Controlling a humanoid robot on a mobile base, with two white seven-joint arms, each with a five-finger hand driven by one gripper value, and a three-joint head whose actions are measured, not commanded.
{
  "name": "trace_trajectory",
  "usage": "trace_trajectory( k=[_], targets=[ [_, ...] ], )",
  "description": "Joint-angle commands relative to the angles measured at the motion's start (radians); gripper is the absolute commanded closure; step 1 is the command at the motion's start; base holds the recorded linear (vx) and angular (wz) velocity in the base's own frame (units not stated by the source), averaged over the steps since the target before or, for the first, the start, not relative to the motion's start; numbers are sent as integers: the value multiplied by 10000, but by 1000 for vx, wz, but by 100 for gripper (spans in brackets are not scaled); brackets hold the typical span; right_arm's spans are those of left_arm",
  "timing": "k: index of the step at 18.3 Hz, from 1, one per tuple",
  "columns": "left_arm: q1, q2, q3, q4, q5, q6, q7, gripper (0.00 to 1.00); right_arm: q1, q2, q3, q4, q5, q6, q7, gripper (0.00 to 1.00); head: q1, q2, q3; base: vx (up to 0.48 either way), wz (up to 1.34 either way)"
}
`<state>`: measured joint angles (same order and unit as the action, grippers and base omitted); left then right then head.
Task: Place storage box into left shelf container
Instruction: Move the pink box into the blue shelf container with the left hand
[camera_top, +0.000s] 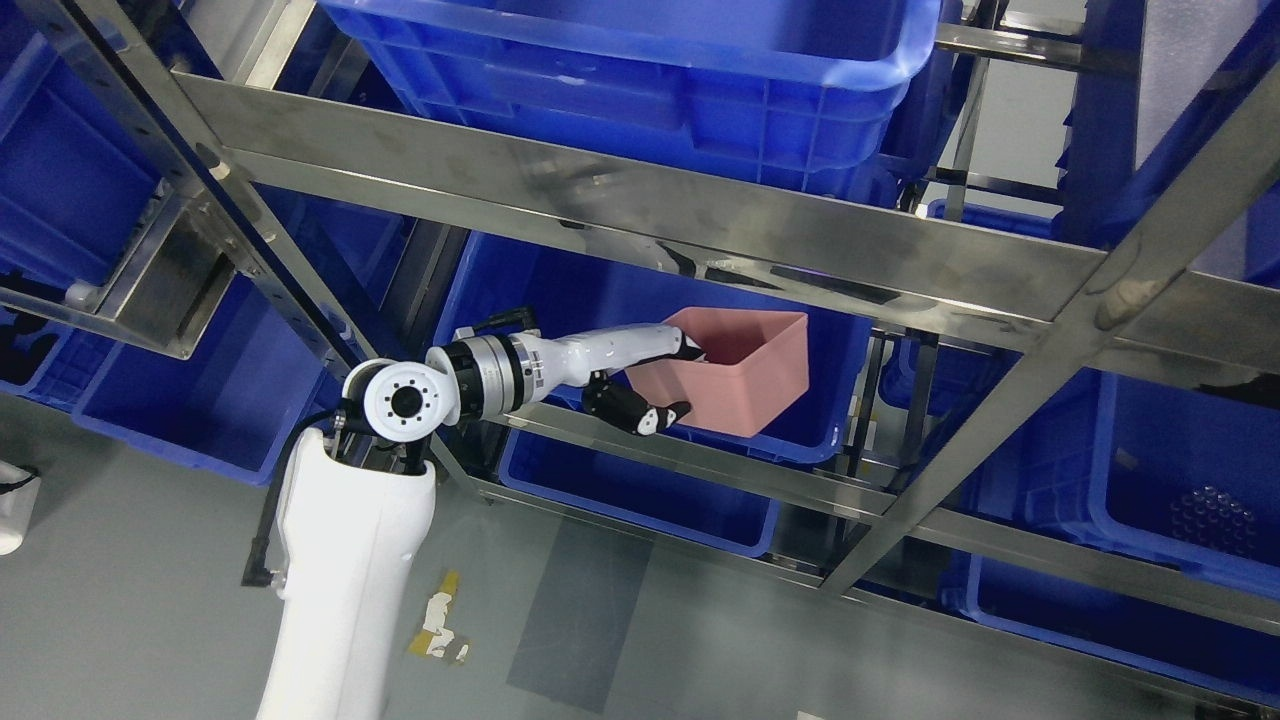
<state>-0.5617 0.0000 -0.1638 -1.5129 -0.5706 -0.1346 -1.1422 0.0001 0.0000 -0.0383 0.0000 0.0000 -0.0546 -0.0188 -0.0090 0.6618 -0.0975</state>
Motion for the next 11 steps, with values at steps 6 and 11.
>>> trace_trajectory(
  k=[6, 11],
  targets=[
    [110, 175, 1102, 1154, -445, -388, 2063, 21, -185, -175, 0, -175, 0, -6, 3, 1, 0, 0, 0, -1, 0],
    [339, 175, -532, 1748, 2089, -281, 3115, 3, -185, -175, 0, -175, 0, -6, 3, 1, 0, 0, 0, -2, 8]
  ],
)
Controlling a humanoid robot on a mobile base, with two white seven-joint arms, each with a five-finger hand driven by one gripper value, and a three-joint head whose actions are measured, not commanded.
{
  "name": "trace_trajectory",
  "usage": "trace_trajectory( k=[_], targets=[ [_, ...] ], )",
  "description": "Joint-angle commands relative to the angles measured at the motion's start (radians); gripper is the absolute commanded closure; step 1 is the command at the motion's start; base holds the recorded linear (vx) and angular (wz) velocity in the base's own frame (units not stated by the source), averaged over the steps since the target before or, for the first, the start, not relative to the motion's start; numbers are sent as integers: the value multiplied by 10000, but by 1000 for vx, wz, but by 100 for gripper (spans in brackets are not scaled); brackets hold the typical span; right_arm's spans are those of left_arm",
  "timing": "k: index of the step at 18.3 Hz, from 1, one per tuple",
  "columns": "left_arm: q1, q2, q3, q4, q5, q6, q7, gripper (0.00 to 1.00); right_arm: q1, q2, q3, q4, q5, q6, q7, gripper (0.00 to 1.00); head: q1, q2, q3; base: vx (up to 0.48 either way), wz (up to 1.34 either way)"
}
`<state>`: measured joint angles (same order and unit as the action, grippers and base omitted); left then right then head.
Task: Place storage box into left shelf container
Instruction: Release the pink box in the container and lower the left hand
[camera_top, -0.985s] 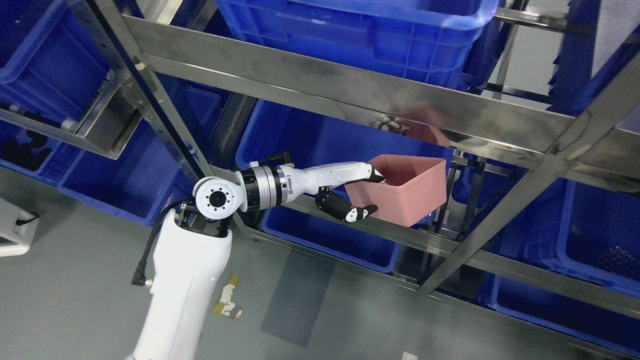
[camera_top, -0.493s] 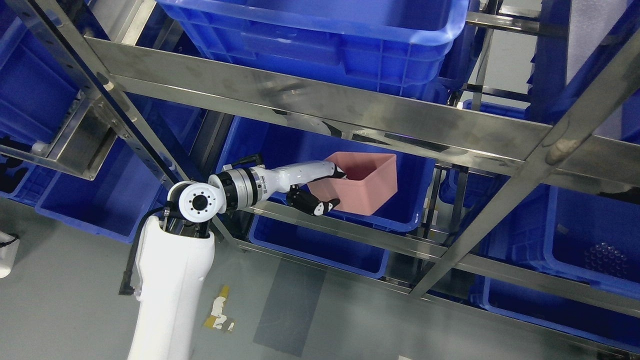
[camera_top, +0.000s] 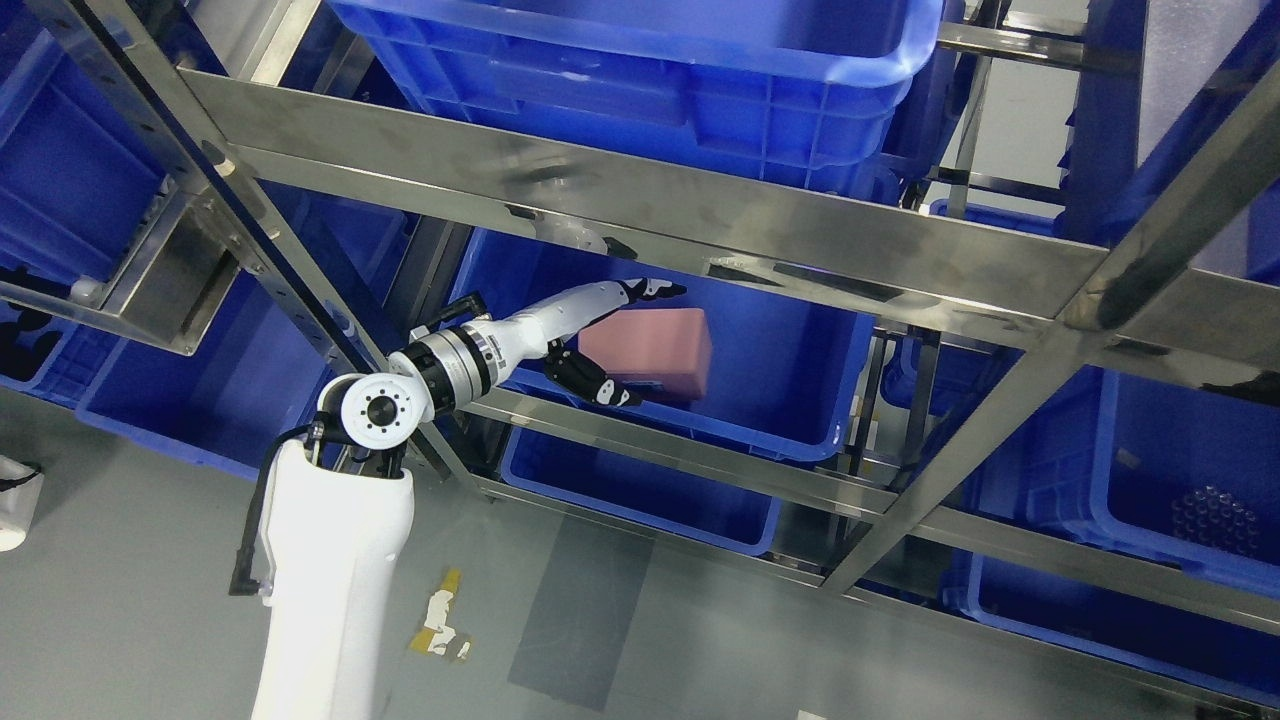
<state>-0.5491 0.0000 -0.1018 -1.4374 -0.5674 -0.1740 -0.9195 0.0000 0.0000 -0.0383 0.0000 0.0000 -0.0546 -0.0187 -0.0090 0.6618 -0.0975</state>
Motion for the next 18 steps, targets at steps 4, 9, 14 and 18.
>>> trace_trajectory(
  k=[4, 9, 14, 18],
  targets=[
    [1285, 175, -1864, 1151, 3630, -420, 3896, 1, -185, -175, 0, -175, 0, -6, 3, 1, 0, 0, 0, 0, 0],
    [3051, 175, -1913, 677, 4600, -1862, 7687, 1, -185, -175, 0, -175, 0, -6, 3, 1, 0, 0, 0, -1, -8],
    [3144, 175, -335, -151, 5903, -810, 7968, 2, -185, -175, 0, -175, 0, -6, 3, 1, 0, 0, 0, -2, 6],
    [3144, 175, -86, -306, 5904, -638, 7938, 2, -185, -175, 0, -175, 0, -6, 3, 1, 0, 0, 0, 0, 0]
  ],
)
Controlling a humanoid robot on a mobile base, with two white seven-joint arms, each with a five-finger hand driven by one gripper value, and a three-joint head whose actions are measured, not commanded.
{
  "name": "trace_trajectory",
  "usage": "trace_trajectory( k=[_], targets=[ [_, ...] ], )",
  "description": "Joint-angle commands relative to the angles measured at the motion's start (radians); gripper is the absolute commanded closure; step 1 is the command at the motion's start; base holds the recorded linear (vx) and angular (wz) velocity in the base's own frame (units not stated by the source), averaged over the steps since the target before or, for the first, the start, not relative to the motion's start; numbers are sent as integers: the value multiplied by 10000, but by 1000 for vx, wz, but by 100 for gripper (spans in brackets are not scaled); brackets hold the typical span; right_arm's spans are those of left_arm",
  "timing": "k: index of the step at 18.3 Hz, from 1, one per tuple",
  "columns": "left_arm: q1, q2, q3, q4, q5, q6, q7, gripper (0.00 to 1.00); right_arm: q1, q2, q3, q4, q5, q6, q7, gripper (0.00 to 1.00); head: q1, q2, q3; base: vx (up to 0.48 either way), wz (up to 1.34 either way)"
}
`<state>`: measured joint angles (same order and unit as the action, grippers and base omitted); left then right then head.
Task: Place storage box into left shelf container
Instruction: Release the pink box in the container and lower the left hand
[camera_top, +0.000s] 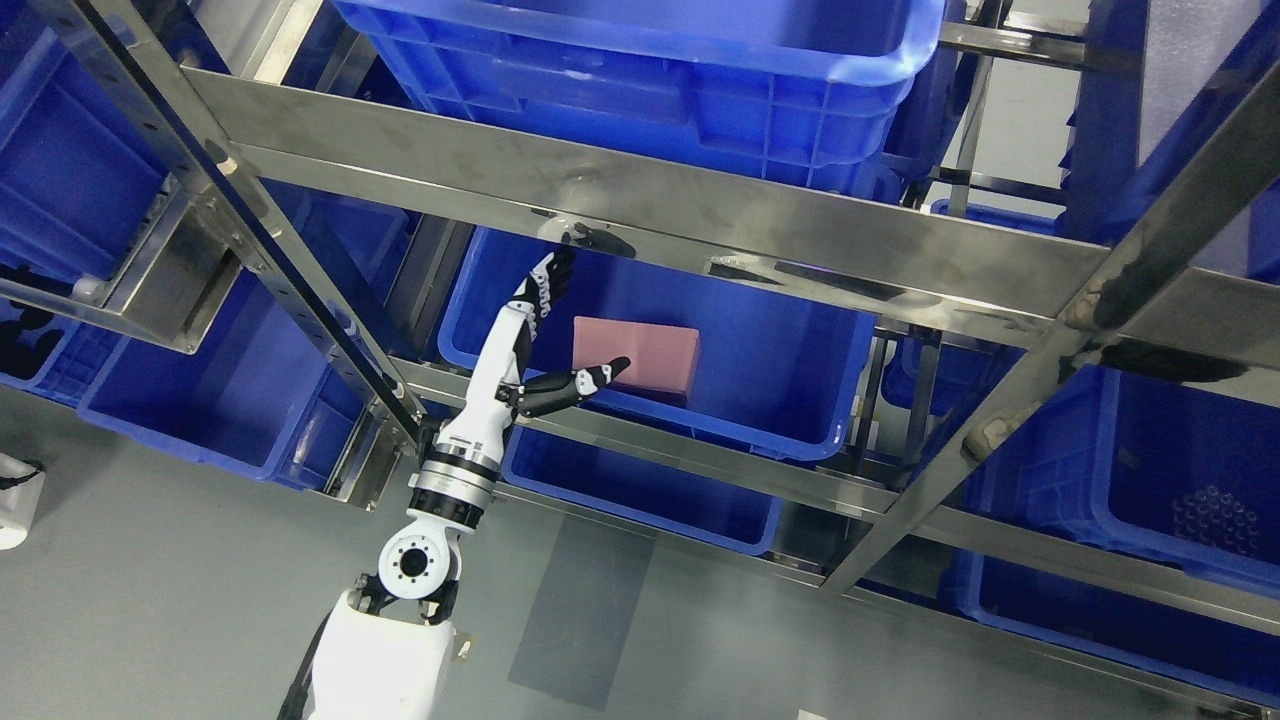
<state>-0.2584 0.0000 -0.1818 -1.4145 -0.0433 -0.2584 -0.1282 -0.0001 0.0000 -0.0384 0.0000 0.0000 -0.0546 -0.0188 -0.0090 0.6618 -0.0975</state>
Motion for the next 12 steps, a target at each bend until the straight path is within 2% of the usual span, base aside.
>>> trace_trajectory(
  k=[1, 12],
  targets=[
    [237, 175, 668, -535, 678, 207, 24, 2, -183, -175, 0, -175, 0, -6, 3, 1, 0, 0, 0, 0, 0],
    [221, 175, 253, -565, 663, 99, -115, 2, -183, -175, 0, -175, 0, -6, 3, 1, 0, 0, 0, -1, -2]
  ],
)
